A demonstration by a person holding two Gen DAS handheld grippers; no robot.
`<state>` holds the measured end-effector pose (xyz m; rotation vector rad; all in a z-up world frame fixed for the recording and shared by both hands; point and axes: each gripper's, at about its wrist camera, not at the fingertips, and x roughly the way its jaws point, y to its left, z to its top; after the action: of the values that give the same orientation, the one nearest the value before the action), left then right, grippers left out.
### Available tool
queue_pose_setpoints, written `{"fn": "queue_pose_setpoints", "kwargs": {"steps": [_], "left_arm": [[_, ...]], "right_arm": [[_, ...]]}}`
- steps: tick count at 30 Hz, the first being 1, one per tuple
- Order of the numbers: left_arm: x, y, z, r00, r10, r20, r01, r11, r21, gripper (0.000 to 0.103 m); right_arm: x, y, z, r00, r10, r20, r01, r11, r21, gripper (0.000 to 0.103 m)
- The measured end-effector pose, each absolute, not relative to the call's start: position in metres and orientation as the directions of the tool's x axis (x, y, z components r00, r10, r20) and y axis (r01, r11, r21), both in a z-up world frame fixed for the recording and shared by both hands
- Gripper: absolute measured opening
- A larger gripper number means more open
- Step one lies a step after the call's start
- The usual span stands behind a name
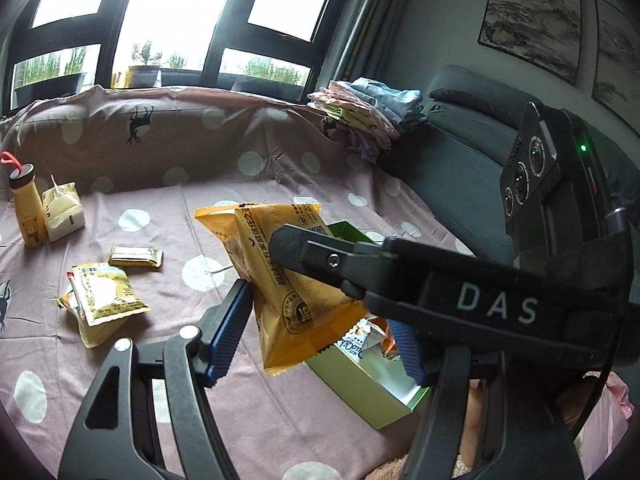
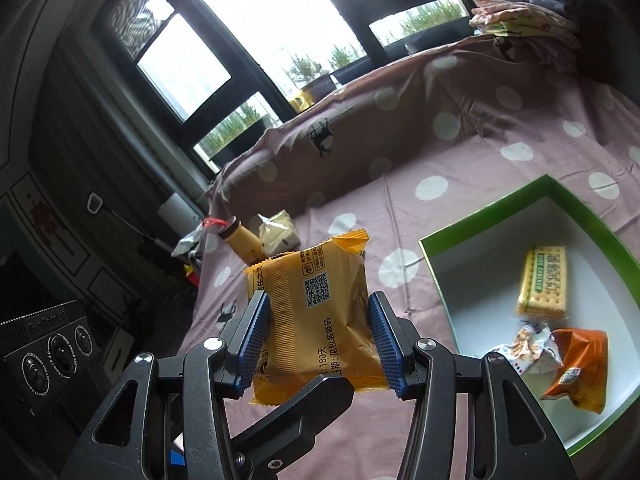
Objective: Organize snacks
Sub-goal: 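Lift and carry the yellow biscuit packet with the right tool over the box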
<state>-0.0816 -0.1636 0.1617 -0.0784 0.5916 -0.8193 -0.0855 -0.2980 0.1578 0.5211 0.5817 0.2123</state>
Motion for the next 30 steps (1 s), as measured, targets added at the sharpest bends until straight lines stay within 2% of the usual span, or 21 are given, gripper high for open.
{"fn": "queue_pose_setpoints", "kwargs": {"steps": [4, 14, 30], "left_arm": [[-0.078, -0.180, 0.161, 0.497, -0.732, -0.466, 0.699, 0.656, -0.286, 0.068], [-0.072, -0.220, 0.157, 0.411, -0.764, -0.497, 0.753, 0.592, -0.288, 0.067], [-0.053, -0.277, 0.127, 0.230, -0.803, -0.551, 0.787, 0.486, -0.381, 0.066]], "right_arm": [[-0.092, -0.315, 0.157, 0.834, 0.311, -0.456, -0.022, 0.845, 0.535, 0.054], [-0.102, -0.353, 0.148, 0.854, 0.244, -0.460, 0.077, 0.815, 0.575, 0.054], [-0.109, -0.402, 0.124, 0.831, 0.128, -0.541, 0.262, 0.767, 0.585, 0.054]]}}
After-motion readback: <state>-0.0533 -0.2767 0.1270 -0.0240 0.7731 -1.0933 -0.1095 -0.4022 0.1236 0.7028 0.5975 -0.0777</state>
